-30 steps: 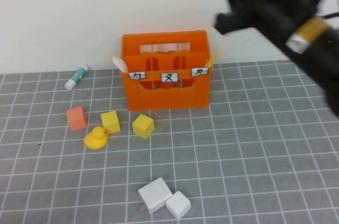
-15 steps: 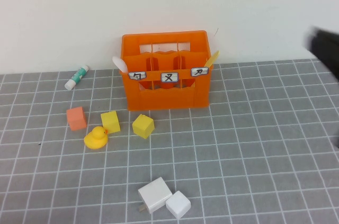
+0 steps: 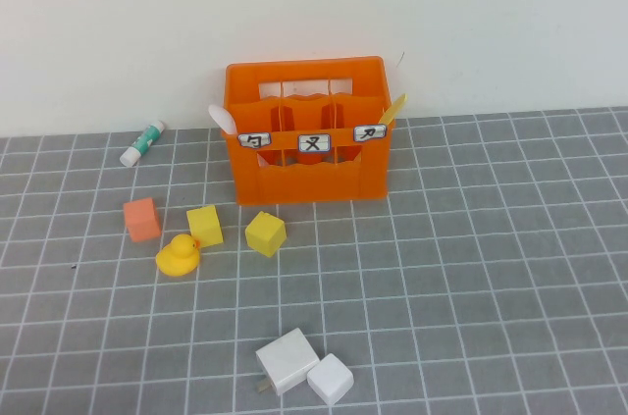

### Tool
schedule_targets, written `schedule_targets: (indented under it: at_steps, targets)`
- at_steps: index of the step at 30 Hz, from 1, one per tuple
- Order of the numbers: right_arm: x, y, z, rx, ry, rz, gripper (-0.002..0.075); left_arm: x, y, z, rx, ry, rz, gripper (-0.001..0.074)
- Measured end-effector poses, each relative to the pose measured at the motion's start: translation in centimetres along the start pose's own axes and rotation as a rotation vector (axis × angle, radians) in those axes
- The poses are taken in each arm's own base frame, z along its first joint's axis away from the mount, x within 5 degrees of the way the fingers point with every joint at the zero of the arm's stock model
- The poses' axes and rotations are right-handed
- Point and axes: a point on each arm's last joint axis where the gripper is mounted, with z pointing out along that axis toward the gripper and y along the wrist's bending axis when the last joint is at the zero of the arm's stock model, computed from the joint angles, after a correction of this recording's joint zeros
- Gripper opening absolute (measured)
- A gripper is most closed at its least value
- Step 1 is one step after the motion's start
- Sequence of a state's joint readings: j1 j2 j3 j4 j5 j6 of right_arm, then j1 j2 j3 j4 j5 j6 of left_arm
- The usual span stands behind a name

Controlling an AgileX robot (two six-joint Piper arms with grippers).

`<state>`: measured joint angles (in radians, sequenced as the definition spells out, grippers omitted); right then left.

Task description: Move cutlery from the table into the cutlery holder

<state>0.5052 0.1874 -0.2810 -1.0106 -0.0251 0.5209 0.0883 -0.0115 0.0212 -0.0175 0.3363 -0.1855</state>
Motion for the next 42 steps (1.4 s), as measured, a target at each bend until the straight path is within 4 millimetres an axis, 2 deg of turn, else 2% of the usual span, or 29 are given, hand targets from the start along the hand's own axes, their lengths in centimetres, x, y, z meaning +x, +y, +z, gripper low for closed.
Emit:
schedule_targets:
  at_steps: [4, 9, 14, 18, 26, 31, 34, 42]
  targets:
    - [0.9, -0.4, -1.8, 0.086, 0.003, 0.012, -0.0001, 0.0, 0.0, 0.0, 0.000, 0.000, 0.000, -0.0001]
    - [2.6, 0.0, -2.2, 0.102, 0.069, 0.079, -0.0001, 0.0, 0.0, 0.0, 0.000, 0.000, 0.000, -0.0001]
    - [5.9, 1.3, -2.8, 0.009, 0.397, 0.123, -0.0001, 0.0, 0.0, 0.0, 0.000, 0.000, 0.000, -0.0001]
    - [7.5, 2.4, -3.3, -0.055, 0.540, 0.168, -0.0001, 0.0, 0.0, 0.0, 0.000, 0.000, 0.000, -0.0001]
    - [8.6, 2.9, -3.0, 0.084, 0.546, 0.193, -0.0001, 0.0, 0.0, 0.0, 0.000, 0.000, 0.000, -0.0001]
    - [10.1, 2.5, -2.7, 0.299, 0.467, 0.171, -0.0002, 0.0, 0.0, 0.0, 0.000, 0.000, 0.000, -0.0001]
    - [10.3, 2.2, -2.9, 0.396, 0.415, 0.214, -0.0002, 0.0, 0.0, 0.0, 0.000, 0.000, 0.000, -0.0001]
    - [11.4, 2.6, -3.5, 0.426, 0.537, 0.320, -0.0002, 0.0, 0.0, 0.0, 0.000, 0.000, 0.000, -0.0001]
